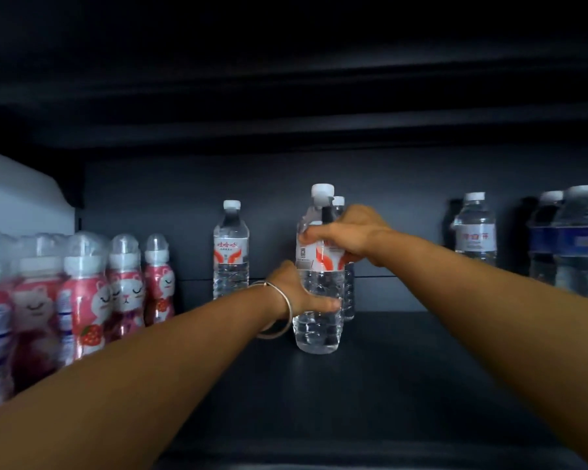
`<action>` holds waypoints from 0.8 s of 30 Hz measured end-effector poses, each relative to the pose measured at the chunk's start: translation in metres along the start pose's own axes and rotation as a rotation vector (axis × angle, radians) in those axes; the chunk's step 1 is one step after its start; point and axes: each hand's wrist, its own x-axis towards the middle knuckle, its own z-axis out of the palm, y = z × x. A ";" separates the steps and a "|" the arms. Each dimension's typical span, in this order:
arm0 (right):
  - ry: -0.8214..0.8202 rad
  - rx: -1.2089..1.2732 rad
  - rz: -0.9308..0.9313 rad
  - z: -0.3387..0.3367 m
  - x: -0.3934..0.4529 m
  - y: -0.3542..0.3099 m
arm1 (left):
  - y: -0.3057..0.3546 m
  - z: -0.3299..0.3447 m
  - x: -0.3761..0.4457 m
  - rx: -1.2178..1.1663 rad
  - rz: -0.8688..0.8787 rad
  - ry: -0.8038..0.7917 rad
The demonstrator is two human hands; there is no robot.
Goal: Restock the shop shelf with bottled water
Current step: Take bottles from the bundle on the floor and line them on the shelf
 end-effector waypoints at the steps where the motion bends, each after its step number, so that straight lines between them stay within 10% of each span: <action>1: 0.006 -0.020 -0.004 0.004 0.003 0.000 | -0.004 -0.001 0.004 -0.015 0.003 -0.016; 24: -0.146 0.089 -0.004 0.021 0.035 -0.002 | -0.049 -0.040 0.034 -0.004 -0.076 -0.060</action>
